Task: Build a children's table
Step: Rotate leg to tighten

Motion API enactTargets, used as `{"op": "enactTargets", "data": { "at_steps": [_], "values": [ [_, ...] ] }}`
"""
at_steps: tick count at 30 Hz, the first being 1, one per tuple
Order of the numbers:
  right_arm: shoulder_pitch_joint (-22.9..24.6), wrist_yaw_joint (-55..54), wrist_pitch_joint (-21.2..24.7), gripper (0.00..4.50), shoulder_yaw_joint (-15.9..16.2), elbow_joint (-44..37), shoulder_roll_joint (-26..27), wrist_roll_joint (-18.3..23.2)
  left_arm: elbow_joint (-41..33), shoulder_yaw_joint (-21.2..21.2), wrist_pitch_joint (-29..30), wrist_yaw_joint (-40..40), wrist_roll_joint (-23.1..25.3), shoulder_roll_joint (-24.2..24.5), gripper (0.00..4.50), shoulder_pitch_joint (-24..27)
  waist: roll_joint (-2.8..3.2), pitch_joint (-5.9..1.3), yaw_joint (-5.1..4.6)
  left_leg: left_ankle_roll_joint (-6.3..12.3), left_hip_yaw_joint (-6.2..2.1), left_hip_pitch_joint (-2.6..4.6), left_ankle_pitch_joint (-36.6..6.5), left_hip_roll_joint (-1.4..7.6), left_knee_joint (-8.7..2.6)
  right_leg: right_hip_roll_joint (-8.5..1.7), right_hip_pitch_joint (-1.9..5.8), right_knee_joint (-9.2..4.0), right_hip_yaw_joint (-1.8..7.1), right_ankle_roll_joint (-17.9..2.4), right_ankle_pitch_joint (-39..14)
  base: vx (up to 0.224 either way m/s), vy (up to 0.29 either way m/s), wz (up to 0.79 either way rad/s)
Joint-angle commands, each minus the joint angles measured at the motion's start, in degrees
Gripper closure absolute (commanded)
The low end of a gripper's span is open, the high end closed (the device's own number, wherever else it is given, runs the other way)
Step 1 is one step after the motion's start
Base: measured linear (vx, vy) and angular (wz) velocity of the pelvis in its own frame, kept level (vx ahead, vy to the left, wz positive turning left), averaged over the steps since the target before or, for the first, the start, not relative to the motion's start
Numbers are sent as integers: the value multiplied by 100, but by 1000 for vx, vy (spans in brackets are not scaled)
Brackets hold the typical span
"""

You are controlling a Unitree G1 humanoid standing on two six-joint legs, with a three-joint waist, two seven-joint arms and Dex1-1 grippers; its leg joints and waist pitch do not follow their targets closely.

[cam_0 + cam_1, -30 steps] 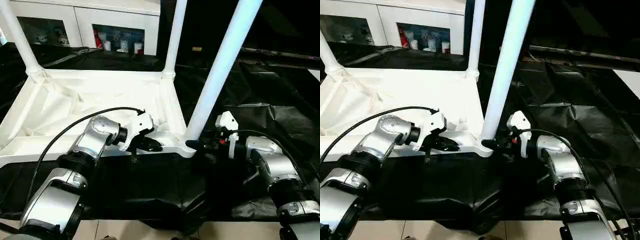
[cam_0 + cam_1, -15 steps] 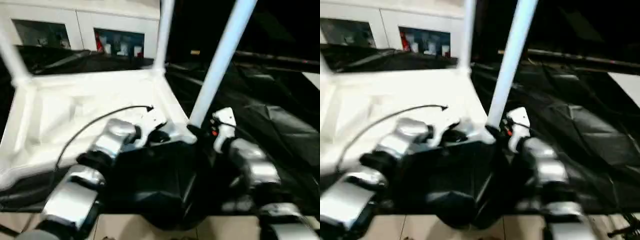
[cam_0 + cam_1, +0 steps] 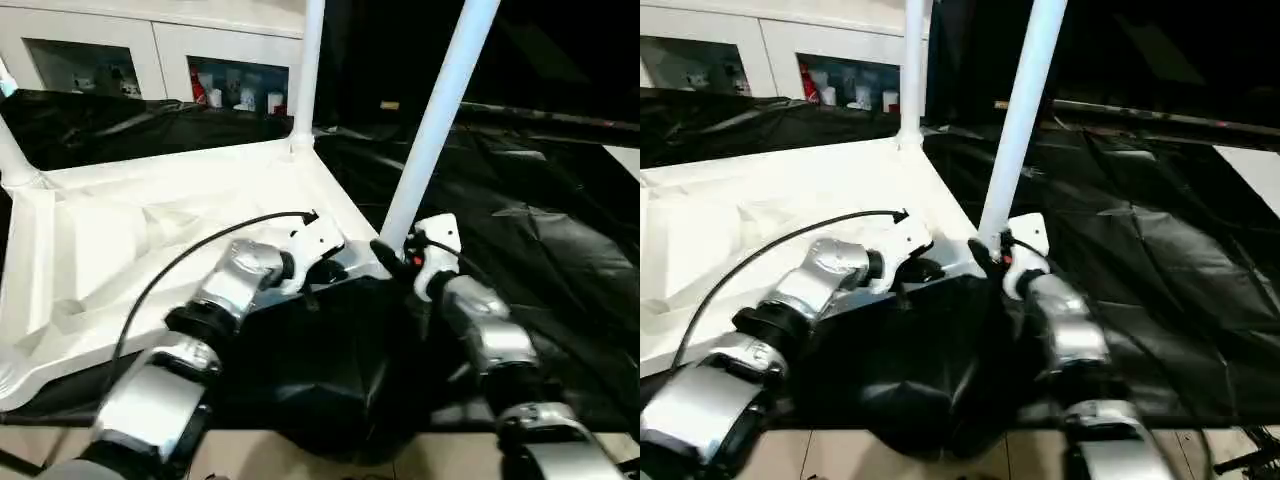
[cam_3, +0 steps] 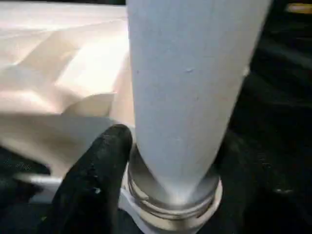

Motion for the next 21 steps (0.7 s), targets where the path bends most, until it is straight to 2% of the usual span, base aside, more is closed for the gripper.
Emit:
{"op": "enactTargets", "data": {
  "at_steps": [1, 2, 3, 4, 6, 8, 9, 11, 15, 16, 17, 21],
  "values": [
    [47, 645, 27, 148, 399, -115, 39, 39, 141, -467, -81, -653, 86, -144, 450, 251, 36, -228, 36, 297, -102, -11, -1630, 197, -434, -315, 201, -408, 241, -980, -1674, 55, -15, 1],
    [144, 1224, -63, 148, 528, -286, -231, 82, 55, -503, -119, -963, 56, 25, 450, 307, 40, -242, 47, 349, -91, -13, -1414, 195, -419, -308, 224, -363, 230, -1104, -1296, 60, -15, -2],
    [200, 1660, -104, 148, 577, -413, -448, 156, -32, -513, -237, -1259, -9, 164, 450, 367, 9, -253, 56, 433, -74, -26, -1239, 194, -393, -299, 246, -320, 231, -1201, -1010, 60, -15, -2],
    [204, 1696, -100, 148, 577, -424, -465, 168, -44, -510, -236, -1287, -22, 174, 450, 373, 19, -256, 84, 494, -62, -8, -1175, 192, -383, -307, 248, -313, 235, -1256, -890, 63, -16, -1],
    [246, 2232, -37, 148, 578, -572, -725, 327, -232, -474, -118, -1683, -179, 335, 450, 451, 13, -283, 123, 717, -35, 3, -690, 195, -347, -303, 271, -204, 246, -1533, -119, 59, -18, 1],
    [247, 2320, -32, 148, 576, -586, -765, 340, -267, -476, -80, -1737, -193, 368, 450, 463, 21, -281, 134, 799, -25, 27, -539, 202, -335, -305, 264, -169, 247, -1678, 159, 0, 0, 0],
    [244, 2448, -15, 148, 576, -592, -828, 359, -285, -490, -88, -1785, -182, 426, 450, 476, 21, -279, 130, 807, -28, 17, -508, 201, -333, -299, 273, -154, 244, -1731, 222, 0, 0, 0],
    [215, 2583, -5, 148, 565, -556, -919, 351, -310, -492, -108, -1889, -187, 527, 450, 510, 23, -264, 130, 744, -32, 27, -694, 207, -346, -305, 273, -187, 233, -1713, -86, 0, 0, 0],
    [218, 2865, 21, 148, 607, -560, -1064, 372, -391, -458, -90, -2040, -220, 656, 450, 556, 24, -232, 123, 502, -44, 37, -1147, 214, -378, -307, 255, -271, 240, -1520, -843, 0, 0, 0],
    [242, 2946, 43, 174, 638, -584, -1095, 391, -409, -451, -81, -2070, -231, 686, 450, 567, 19, -228, 122, 436, -50, 33, -1196, 217, -386, -313, 257, -281, 243, -1456, -993, 0, 0, 0],
    [266, 3042, 68, 174, 673, -612, -1126, 412, -439, -444, -65, -2106, -246, 719, 450, 582, 20, -229, 126, 391, -52, 36, -1236, 214, -386, -311, 255, -291, 244, -1413, -1104, 0, 0, 0],
    [313, 3168, 148, 212, 704, -665, -1134, 467, -475, -416, -40, -2122, -266, 755, 450, 605, 19, -235, 133, 353, -54, 27, -1159, 214, -385, -306, 254, -275, 248, -1385, -1026, 0, 0, 0]
  ]
}}
